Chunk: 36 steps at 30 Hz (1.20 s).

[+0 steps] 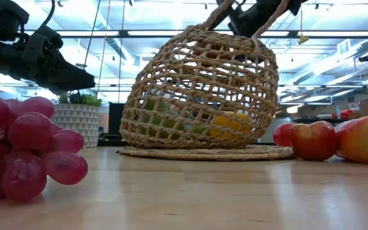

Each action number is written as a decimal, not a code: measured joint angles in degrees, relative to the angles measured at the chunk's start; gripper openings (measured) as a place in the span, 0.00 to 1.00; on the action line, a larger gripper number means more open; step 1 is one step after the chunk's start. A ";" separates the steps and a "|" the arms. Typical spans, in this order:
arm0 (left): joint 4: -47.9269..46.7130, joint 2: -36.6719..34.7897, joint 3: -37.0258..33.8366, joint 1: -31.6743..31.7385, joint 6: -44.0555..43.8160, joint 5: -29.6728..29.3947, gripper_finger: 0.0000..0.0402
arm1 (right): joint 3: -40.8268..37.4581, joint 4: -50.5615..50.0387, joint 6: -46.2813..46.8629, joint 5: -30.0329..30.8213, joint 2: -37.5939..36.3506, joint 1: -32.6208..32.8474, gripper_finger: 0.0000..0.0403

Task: Build produce basket
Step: Put the red malay apple into the brown basket

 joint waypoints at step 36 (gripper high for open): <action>0.06 0.00 0.00 0.02 0.02 -0.01 0.49 | -0.07 14.08 -16.16 -6.57 21.08 -2.59 0.94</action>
